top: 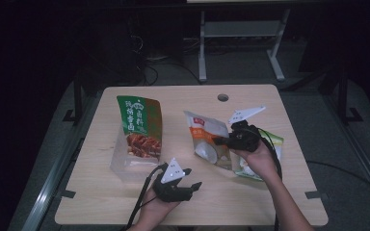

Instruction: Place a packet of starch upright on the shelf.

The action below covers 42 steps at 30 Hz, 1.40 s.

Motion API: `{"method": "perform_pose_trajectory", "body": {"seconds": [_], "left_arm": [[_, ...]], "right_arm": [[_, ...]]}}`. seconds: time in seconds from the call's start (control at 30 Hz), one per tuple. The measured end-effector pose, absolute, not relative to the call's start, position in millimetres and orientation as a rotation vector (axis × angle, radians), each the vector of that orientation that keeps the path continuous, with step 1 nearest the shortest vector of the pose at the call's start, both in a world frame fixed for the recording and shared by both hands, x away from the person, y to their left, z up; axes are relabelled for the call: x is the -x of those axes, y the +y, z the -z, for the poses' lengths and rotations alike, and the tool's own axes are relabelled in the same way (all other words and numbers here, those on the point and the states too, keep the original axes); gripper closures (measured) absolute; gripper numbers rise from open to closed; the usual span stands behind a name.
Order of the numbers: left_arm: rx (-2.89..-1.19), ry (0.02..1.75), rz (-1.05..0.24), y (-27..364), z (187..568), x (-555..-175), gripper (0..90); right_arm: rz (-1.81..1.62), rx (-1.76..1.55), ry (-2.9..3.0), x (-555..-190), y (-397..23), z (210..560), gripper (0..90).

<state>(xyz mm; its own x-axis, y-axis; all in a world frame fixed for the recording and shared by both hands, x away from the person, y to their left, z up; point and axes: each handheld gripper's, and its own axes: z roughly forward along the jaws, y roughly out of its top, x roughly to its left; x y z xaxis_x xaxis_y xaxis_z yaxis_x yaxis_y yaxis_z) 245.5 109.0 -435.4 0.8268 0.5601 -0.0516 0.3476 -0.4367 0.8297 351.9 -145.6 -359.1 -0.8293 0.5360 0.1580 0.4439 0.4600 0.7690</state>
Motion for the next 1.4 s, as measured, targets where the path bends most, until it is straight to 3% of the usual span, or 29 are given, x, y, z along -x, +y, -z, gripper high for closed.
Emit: {"method": "perform_pose_trajectory", "body": {"seconds": [0.5,0.8,1.13,1.4], "left_arm": [[-2.076,0.646,-0.244,126,441,-235,38.7],[-2.051,0.639,-0.243,131,437,-235,38.6],[-2.052,0.626,-0.253,131,435,-236,38.7],[-2.047,0.619,-0.25,131,434,-236,38.7]], "right_arm": [[-1.395,-0.768,2.535,-401,-93,323,90.0],[-1.532,-0.657,2.524,-435,-33,302,90.0],[-1.592,-0.633,2.568,-465,23,327,90.0],[-1.646,-0.658,2.571,-475,43,347,90.0]]}}
